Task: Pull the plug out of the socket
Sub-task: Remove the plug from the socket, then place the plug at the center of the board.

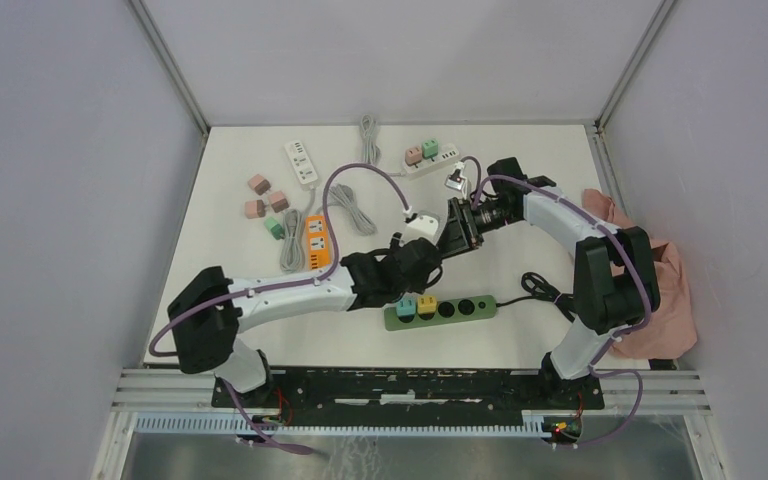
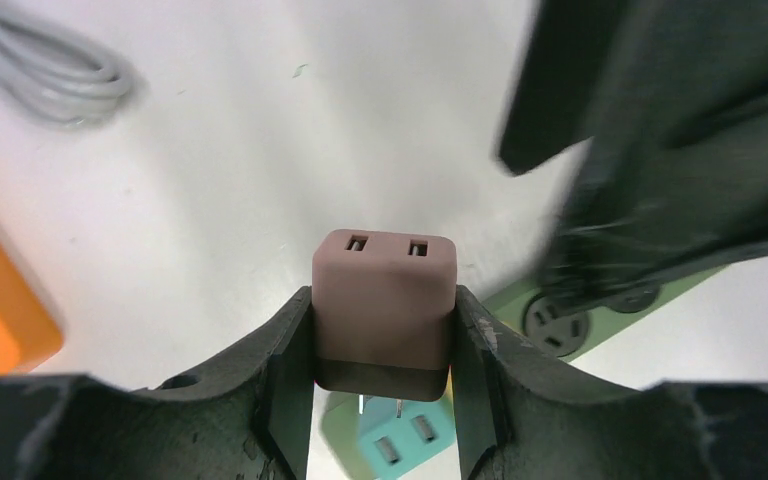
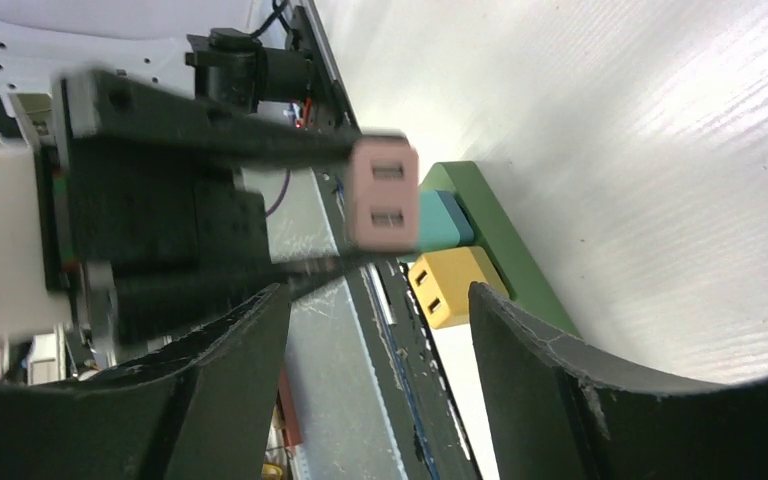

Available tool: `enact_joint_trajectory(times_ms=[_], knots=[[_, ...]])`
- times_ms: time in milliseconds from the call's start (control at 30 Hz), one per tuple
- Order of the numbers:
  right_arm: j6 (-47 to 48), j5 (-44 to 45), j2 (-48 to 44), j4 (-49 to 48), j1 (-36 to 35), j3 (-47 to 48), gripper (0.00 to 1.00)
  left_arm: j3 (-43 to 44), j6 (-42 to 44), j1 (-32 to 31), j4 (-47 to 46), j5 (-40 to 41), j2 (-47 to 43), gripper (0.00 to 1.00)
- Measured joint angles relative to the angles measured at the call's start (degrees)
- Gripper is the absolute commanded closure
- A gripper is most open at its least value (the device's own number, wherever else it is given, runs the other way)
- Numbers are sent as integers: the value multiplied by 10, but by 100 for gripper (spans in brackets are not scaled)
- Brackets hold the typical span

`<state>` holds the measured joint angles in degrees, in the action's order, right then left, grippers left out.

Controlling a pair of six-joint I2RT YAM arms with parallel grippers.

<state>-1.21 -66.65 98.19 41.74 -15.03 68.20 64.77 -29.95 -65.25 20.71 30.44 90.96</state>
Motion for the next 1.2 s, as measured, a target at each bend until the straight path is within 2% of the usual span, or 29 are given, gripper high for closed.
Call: enact_joint_trajectory(times_ms=[100, 167, 267, 433, 667, 833, 900, 1100, 1200], knots=[[30, 14, 0, 22, 0, 3, 28, -42, -2, 30, 7, -1, -43, 97], [57, 21, 0, 43, 0, 9, 28, -71, -6, 75, 5, -5, -81, 97], [93, 25, -2, 62, 0, 14, 28, -121, -9, 180, -8, -15, -146, 97], [145, 24, -3, 88, 0, 14, 28, -200, -36, 411, -69, -73, -215, 97], [182, 24, -14, 109, 0, 14, 27, -208, -95, 602, -125, -147, -162, 96], [188, 24, -21, 112, 0, 16, 27, -194, -133, 676, -148, -178, -85, 93], [191, 24, -21, 115, 0, 16, 27, -162, -143, 682, -135, -185, -43, 83], [200, 23, -21, 123, 0, 18, 27, -9, -155, 684, -81, -174, 73, 22], [207, 23, -21, 130, 0, 20, 27, 9, -164, 685, -71, -170, 79, 14]])
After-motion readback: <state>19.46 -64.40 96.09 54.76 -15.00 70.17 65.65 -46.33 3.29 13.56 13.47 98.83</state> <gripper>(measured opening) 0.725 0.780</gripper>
